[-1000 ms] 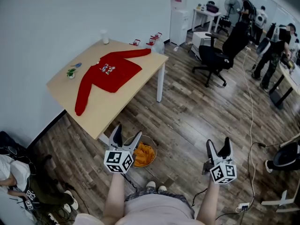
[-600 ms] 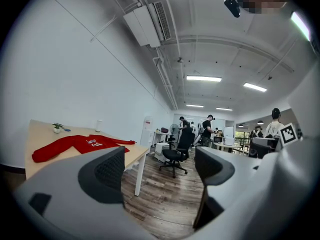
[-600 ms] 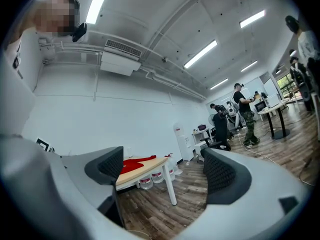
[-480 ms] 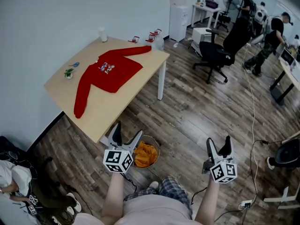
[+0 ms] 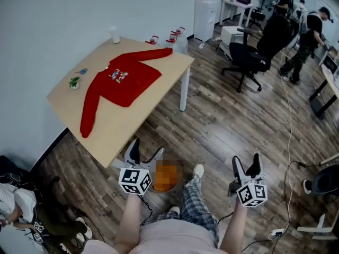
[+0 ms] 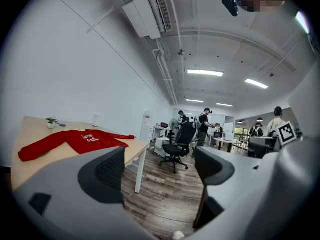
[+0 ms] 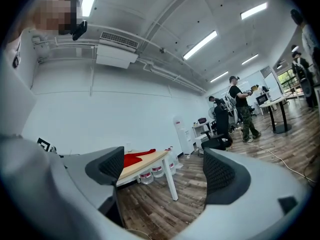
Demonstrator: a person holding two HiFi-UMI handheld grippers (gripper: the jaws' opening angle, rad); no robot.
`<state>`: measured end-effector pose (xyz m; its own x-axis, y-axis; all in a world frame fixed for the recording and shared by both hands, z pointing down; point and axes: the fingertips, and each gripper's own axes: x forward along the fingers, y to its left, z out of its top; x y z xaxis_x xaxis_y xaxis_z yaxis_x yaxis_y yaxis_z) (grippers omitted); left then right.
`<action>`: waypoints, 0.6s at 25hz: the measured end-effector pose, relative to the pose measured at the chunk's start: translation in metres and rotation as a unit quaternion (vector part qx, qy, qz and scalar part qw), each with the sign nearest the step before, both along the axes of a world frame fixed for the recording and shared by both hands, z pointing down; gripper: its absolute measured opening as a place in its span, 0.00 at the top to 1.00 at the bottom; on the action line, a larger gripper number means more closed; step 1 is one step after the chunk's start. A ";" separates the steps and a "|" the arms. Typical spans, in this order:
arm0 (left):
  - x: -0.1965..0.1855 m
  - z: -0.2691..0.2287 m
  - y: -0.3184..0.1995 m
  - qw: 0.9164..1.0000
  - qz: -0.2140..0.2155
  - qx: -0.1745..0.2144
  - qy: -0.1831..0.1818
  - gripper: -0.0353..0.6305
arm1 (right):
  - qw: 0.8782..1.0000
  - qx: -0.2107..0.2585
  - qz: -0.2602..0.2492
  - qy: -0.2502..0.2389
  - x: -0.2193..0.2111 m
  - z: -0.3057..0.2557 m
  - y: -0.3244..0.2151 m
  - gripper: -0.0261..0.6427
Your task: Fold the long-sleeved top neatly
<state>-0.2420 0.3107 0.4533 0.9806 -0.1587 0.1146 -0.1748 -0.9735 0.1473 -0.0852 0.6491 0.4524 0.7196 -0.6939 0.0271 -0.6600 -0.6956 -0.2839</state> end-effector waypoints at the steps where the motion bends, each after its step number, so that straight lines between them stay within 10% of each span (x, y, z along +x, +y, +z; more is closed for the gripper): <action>1: 0.008 0.001 -0.005 1.000 -0.002 -0.001 -0.001 0.32 | 1.000 0.001 -0.001 -0.001 0.009 0.001 -0.006 0.25; 15: 0.188 -0.001 -0.108 0.991 -0.132 -0.001 0.008 0.32 | 0.992 0.004 -0.128 -0.005 0.268 0.002 -0.155 0.25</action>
<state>-0.0541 0.2032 0.4526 0.9070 -0.4092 0.0999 -0.4204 -0.8941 0.1545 0.1831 0.4940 0.4542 0.5189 -0.8544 0.0271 -0.8121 -0.5026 -0.2965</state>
